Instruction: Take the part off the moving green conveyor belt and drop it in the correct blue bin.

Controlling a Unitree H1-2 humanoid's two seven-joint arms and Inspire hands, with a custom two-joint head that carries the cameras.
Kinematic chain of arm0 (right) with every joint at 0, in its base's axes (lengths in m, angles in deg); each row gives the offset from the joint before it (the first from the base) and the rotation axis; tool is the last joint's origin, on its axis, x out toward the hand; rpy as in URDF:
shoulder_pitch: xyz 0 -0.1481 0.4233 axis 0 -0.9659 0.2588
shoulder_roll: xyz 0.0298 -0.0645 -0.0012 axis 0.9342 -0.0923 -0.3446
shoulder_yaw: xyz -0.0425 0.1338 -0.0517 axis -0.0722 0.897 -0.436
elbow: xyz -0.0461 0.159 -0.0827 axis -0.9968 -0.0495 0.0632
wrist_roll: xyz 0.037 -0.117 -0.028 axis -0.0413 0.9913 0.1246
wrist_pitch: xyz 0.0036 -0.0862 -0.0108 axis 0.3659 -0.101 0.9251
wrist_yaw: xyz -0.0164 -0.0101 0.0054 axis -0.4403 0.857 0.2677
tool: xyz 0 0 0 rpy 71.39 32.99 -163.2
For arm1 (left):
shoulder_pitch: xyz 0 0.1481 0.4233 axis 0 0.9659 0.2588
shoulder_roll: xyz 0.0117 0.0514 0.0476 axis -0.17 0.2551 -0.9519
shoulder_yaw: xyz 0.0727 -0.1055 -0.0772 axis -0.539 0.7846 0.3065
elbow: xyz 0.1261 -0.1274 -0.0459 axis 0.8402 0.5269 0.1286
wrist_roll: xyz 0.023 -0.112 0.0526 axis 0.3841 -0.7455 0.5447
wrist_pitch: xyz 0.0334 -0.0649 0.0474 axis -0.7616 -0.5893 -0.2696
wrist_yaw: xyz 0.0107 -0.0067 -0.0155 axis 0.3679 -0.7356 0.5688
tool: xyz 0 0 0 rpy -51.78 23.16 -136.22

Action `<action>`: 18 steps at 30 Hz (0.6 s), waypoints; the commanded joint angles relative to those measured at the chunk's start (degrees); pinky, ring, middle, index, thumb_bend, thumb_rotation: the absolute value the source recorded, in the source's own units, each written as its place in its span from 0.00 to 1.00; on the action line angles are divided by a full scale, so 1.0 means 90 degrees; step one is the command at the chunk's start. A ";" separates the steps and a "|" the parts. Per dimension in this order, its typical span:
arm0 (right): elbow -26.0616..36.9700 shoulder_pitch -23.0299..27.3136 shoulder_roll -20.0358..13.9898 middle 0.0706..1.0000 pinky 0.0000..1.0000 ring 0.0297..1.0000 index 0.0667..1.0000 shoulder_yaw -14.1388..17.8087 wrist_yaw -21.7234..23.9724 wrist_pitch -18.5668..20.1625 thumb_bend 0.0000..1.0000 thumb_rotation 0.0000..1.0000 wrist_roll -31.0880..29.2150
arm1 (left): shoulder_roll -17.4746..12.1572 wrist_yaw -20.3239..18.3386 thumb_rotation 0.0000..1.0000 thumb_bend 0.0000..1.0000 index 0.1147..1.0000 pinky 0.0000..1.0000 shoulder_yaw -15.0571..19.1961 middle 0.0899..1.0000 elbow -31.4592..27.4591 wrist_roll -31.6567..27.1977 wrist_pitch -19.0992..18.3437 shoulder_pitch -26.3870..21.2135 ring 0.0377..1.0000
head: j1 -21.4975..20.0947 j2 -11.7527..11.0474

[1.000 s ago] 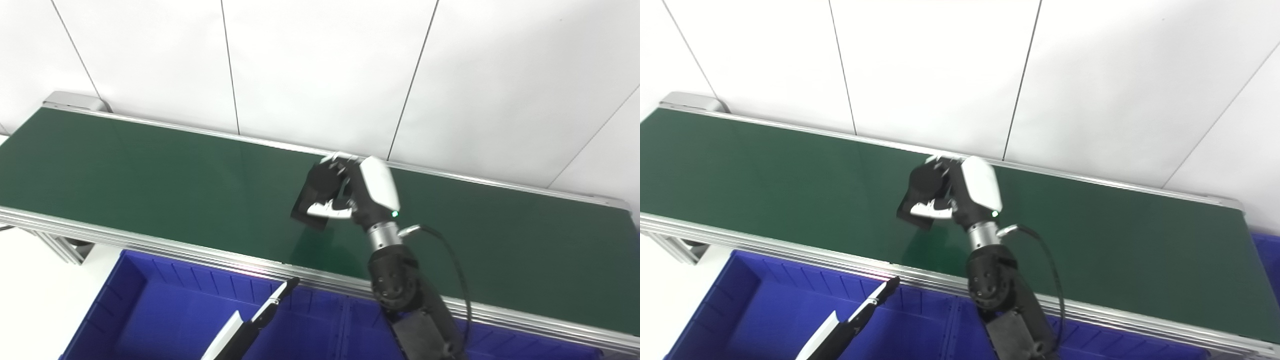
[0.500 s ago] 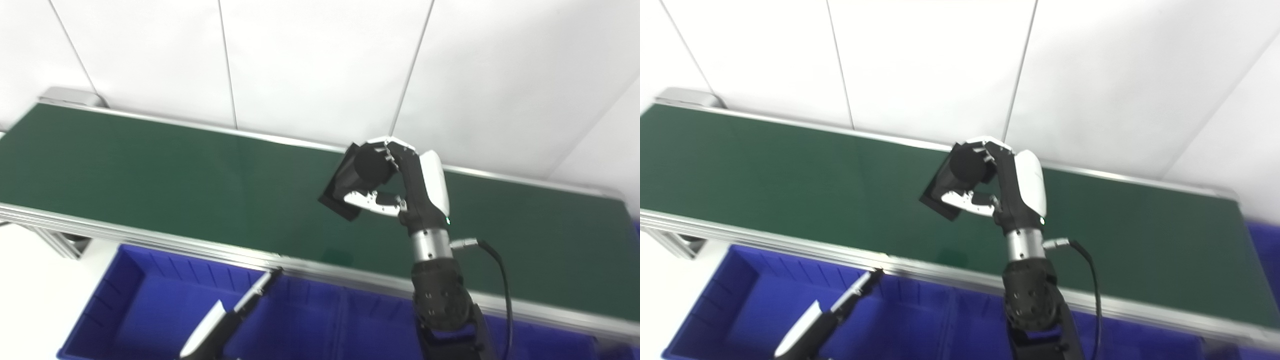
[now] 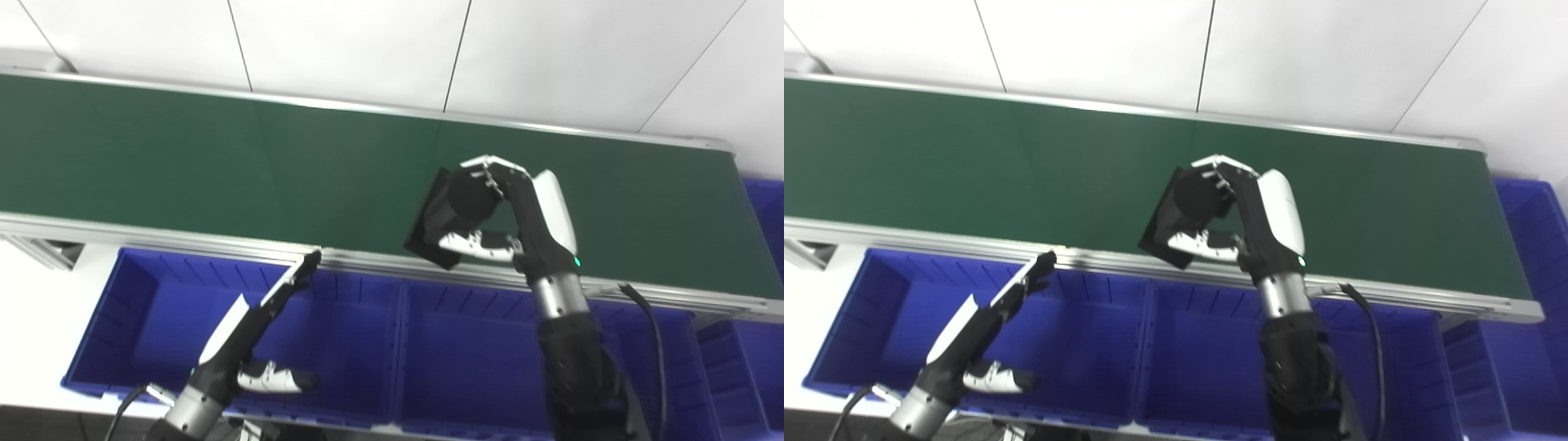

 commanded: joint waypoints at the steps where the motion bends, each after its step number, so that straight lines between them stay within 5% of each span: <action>1: 0.0283 -0.0119 -0.0076 0.45 0.32 0.35 0.53 0.0041 0.0003 -0.0299 0.50 0.00 -0.0099 | 0.0021 -0.0014 0.72 1.00 0.97 0.93 0.0029 0.98 -0.0300 -0.0083 -0.0008 -0.0044 0.97 | 0.0005 0.0021; 18: 0.0050 -0.1326 -0.0887 0.45 0.35 0.36 0.53 0.0080 0.0157 -0.0472 0.51 0.00 -0.0096 | -0.0013 -0.0090 0.71 1.00 0.98 0.91 0.0106 0.98 -0.0661 -0.0069 -0.0454 0.0036 0.97 | -0.0162 0.0192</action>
